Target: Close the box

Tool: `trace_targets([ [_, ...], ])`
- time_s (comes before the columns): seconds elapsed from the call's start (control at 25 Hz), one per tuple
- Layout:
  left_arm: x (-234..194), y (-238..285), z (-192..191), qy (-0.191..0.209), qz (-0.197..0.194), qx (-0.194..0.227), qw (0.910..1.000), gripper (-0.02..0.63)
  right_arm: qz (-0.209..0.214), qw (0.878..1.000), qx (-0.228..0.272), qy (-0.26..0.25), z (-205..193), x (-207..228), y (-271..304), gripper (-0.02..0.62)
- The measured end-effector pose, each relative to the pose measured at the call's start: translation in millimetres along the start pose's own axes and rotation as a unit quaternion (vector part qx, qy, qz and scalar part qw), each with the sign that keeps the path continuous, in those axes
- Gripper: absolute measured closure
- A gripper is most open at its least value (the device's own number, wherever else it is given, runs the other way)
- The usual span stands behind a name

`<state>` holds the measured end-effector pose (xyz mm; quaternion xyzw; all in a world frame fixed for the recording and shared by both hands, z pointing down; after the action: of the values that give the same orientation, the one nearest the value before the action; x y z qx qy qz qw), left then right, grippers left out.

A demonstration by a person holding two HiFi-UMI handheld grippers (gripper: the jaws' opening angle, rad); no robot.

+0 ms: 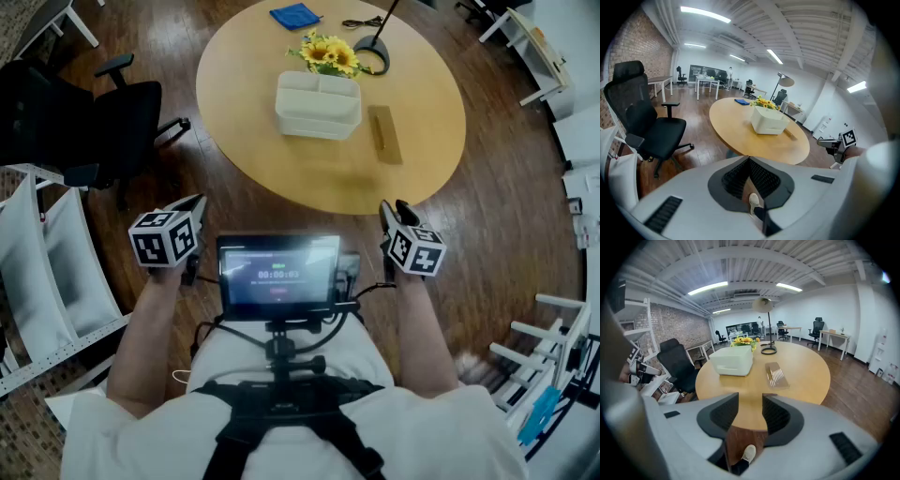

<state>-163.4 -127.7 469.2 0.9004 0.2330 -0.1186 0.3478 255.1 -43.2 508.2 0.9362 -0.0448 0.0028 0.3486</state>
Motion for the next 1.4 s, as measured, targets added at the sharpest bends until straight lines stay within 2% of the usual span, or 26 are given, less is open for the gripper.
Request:
trace_targets([
  [0.16,13.5,20.3,16.0,-0.002,0.007,-0.004,1.0000,0.614,-0.005,1.000,-0.008,0.001,16.9,22.4,25.8,0.428],
  [0.4,38.1,65.5,35.1,-0.005,0.024,-0.014,0.9996,0.614,0.004,0.999,-0.027,-0.029,41.8,64.7,88.0,0.430],
  [0.76,54.6,85.6,47.7,-0.031,0.037,-0.001,0.9988,0.614,0.009,0.993,-0.099,-0.060,38.1,93.1,171.3,0.433],
  [0.92,57.5,86.5,45.3,-0.022,0.042,-0.011,0.9988,0.612,0.000,0.989,-0.127,-0.078,37.2,98.3,199.0,0.444],
  [1.04,61.0,85.1,44.8,-0.018,0.042,-0.015,0.9988,0.612,-0.006,0.986,-0.144,-0.087,28.8,103.2,209.4,0.488],
  [1.16,60.3,82.4,43.4,-0.014,0.043,-0.020,0.9988,0.612,-0.006,0.986,-0.140,-0.093,27.5,104.1,210.5,0.497],
  [1.32,58.6,82.1,42.9,-0.002,0.045,-0.027,0.9986,0.612,-0.011,0.986,-0.140,-0.094,25.1,107.0,205.4,0.583],
  [1.4,57.3,82.7,45.3,-0.001,0.041,-0.027,0.9988,0.612,-0.009,0.986,-0.136,-0.092,24.6,108.2,199.7,0.584],
])
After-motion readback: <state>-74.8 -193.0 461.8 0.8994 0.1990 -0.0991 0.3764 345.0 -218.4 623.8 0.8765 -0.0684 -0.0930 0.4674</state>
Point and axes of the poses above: the fingertips, and each gripper's own axes: y forward along the fingers, x to its right, z out of its top, the point moved 2 cm from there along -y, backward along the fingers, and after that the axes turned 7 degrees about -y, right-handed, at the moved point
